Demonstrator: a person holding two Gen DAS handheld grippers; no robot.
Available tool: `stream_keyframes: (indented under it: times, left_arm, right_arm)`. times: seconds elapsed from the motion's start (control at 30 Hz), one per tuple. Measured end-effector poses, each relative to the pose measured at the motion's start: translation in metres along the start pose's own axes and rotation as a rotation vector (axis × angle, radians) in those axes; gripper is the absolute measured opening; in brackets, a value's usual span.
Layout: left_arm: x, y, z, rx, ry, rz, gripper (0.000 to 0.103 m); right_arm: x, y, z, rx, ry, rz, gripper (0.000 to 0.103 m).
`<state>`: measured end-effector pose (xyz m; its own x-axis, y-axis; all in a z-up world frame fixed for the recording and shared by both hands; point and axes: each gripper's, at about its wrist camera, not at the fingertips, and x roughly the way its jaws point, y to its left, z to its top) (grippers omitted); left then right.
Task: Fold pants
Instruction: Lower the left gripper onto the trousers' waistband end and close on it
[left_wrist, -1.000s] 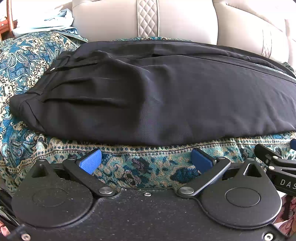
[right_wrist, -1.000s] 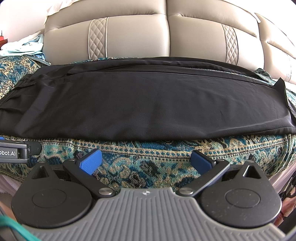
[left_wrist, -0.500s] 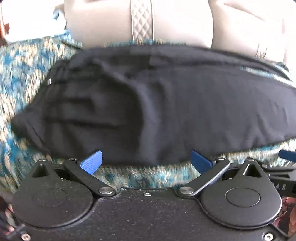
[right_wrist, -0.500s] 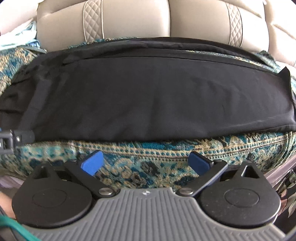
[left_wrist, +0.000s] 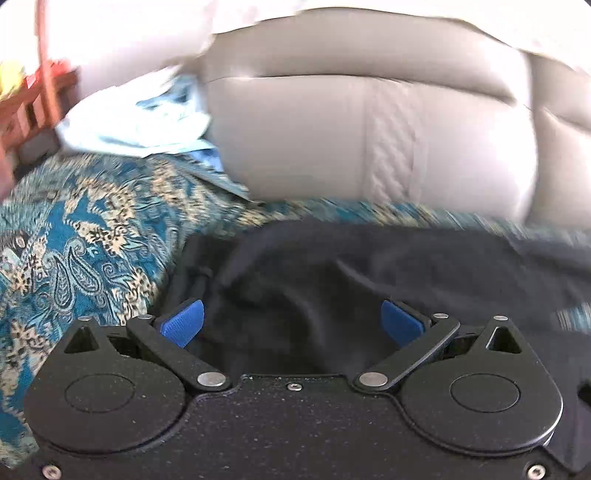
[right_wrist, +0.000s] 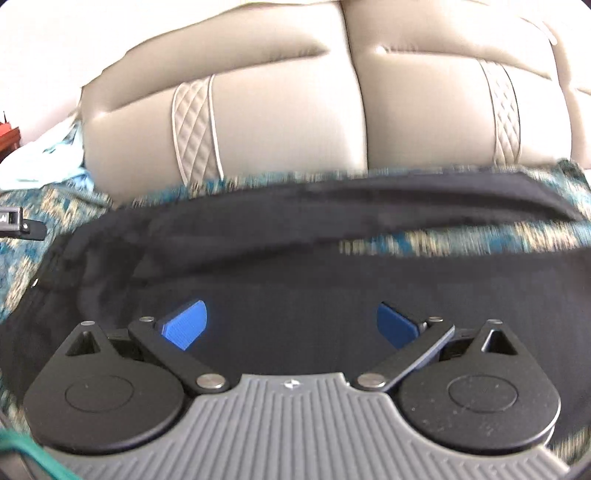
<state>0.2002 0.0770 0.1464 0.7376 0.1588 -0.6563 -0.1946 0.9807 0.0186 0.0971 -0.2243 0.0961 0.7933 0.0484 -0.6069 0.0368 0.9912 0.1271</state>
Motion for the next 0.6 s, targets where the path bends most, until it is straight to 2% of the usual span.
stream_keyframes:
  times: [0.07,0.13,0.37,0.5,0.6]
  left_arm:
    - [0.027,0.016,0.023,-0.135,0.025,0.0,0.103]
    - [0.057,0.029,0.041,-0.227,0.066,-0.023,0.103]
    - [0.167,0.052,0.07,-0.504,0.207,0.075,0.103]
    - [0.223,0.051,0.07,-0.619,0.282,0.15,0.103]
    - [0.249,0.044,0.071,-0.64,0.296,0.243,0.103]
  right_arm:
    - [0.019,0.003,0.014,-0.029,-0.021,-0.004,0.103]
    - [0.038,0.007,0.027,-0.057,-0.04,-0.004,0.103]
    - [0.083,0.014,0.048,-0.072,-0.041,-0.013,0.103]
    - [0.087,0.018,0.045,-0.078,-0.041,0.008,0.103]
    - [0.086,0.022,0.038,-0.122,-0.043,-0.02,0.103]
